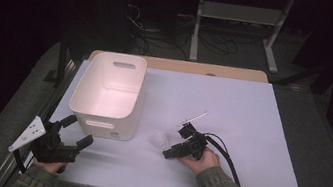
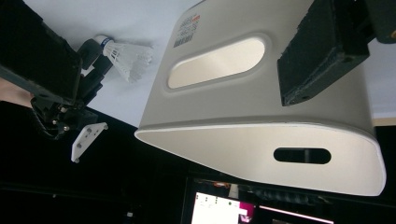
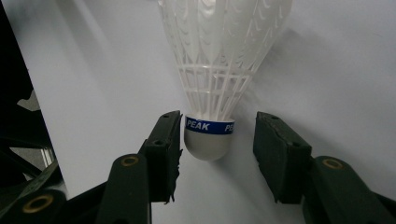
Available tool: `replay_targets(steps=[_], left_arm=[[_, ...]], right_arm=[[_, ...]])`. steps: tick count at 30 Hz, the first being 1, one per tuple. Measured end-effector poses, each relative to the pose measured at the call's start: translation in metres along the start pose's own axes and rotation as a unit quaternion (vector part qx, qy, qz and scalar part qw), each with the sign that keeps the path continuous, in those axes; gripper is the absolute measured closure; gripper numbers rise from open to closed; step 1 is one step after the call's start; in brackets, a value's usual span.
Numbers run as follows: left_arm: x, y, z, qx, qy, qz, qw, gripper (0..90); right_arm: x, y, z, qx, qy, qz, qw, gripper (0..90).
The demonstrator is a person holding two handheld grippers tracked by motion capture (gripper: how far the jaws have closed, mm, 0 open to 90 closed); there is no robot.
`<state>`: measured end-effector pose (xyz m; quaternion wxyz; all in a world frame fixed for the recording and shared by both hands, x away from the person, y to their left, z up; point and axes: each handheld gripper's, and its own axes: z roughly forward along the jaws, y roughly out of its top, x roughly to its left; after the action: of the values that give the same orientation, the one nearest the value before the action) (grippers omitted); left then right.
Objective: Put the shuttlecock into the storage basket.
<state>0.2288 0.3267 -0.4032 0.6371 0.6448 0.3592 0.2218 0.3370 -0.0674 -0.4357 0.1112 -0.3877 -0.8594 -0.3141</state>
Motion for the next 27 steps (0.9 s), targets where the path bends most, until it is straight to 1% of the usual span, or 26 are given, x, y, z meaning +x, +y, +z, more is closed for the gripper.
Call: replay_targets(steps=[6, 8, 9, 12, 15, 19, 21, 27], left_arm=[[0.0002, -0.0001, 0.0001, 0.0, 0.0, 0.001, 1.0, 0.0], [0.0002, -0.0001, 0.0001, 0.0, 0.0, 0.0, 1.0, 0.0], [0.0001, -0.0001, 0.0001, 0.0, 0.0, 0.0, 1.0, 0.0], [0.0004, -0.0001, 0.0, 0.0, 0.0, 0.001, 1.0, 0.0], [-0.0002, -0.0001, 0.0002, 0.002, 0.0, 0.0, 1.0, 0.0], [0.0002, -0.0002, 0.0003, 0.001, 0.0, 0.0, 1.0, 0.0], [0.0001, -0.0002, 0.0002, 0.002, 0.0, 0.0, 1.0, 0.0], [0.0002, -0.0002, 0.0002, 0.001, 0.0, 0.0, 1.0, 0.0]], right_arm=[[0.0022, 0.0007, 0.0014, 0.004, -0.002, 0.003, 1.0, 58.2], [0.0027, 0.001, 0.0024, 0.005, 0.002, 0.002, 1.0, 62.1], [0.003, 0.0012, 0.0027, 0.006, 0.004, 0.002, 1.0, 62.4], [0.004, 0.0014, 0.0028, 0.005, -0.001, 0.0, 1.0, 63.4], [0.0015, 0.0016, 0.0028, 0.006, 0.006, 0.003, 1.0, 63.4], [0.0015, 0.0018, 0.0023, 0.007, 0.005, 0.002, 1.0, 63.5], [0.0014, 0.002, 0.0015, 0.008, 0.009, 0.002, 0.9999, 63.5], [0.0019, 0.0035, -0.0048, -0.004, 0.01, 0.001, 0.9999, 63.5]])
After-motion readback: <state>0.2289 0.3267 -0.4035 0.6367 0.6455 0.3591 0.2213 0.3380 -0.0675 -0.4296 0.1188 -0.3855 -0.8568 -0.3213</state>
